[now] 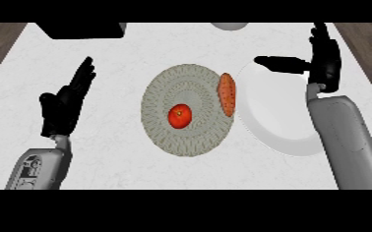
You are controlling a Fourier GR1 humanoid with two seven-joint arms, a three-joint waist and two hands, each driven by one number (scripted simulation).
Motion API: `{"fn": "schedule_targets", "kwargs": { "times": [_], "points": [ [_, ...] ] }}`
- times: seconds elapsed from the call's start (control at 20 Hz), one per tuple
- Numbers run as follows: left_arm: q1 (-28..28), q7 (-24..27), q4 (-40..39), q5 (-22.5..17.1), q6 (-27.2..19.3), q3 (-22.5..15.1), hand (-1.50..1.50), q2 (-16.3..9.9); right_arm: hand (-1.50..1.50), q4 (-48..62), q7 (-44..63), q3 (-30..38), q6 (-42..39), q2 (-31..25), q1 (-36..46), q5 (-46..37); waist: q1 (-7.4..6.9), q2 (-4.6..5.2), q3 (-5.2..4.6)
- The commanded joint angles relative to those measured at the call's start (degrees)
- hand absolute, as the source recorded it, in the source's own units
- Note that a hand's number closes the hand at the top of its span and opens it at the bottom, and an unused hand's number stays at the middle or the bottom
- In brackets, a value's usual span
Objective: Pick the sweet potato from the placemat and place it in the plate
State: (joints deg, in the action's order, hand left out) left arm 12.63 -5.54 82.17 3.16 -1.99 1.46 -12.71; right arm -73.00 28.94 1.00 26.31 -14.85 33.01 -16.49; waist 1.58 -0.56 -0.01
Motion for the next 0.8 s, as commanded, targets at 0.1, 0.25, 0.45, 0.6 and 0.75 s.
{"fn": "schedule_targets", "kwargs": {
  "times": [0.1, 0.25, 0.45, 0.6, 0.75],
  "points": [
    [1.7, -1.7, 0.4, -0.1, 0.6, 0.5, 0.0, -0.1, -1.5, -19.2, 2.7, 4.1, -8.7, -7.4, -15.9, 6.7, -0.12, 0.18, 0.0],
    [3.5, -2.6, -0.5, 0.4, 0.5, 1.1, 0.0, -0.2, -1.5, -19.2, -4.2, 7.4, -11.3, -7.7, -22.0, 10.1, -0.67, 0.44, 0.02],
    [-0.3, 3.0, -1.9, 2.4, -1.1, -0.2, 0.0, 2.5, -1.5, -22.0, -5.6, 13.5, -16.8, -11.3, -25.6, 15.1, -1.04, 0.48, 0.01],
    [0.0, 0.5, 0.1, 2.5, 0.4, -0.1, 0.0, 2.2, -1.5, -18.4, -7.0, 16.3, -17.3, -10.5, -24.0, 15.1, -1.45, 0.53, 0.02],
    [2.7, -1.5, -0.8, 3.1, 0.4, 0.3, 0.0, 2.6, -1.5, -20.3, -7.8, 16.0, -17.2, -7.8, -26.9, 14.1, -1.4, 0.54, 0.01]
  ]
}}
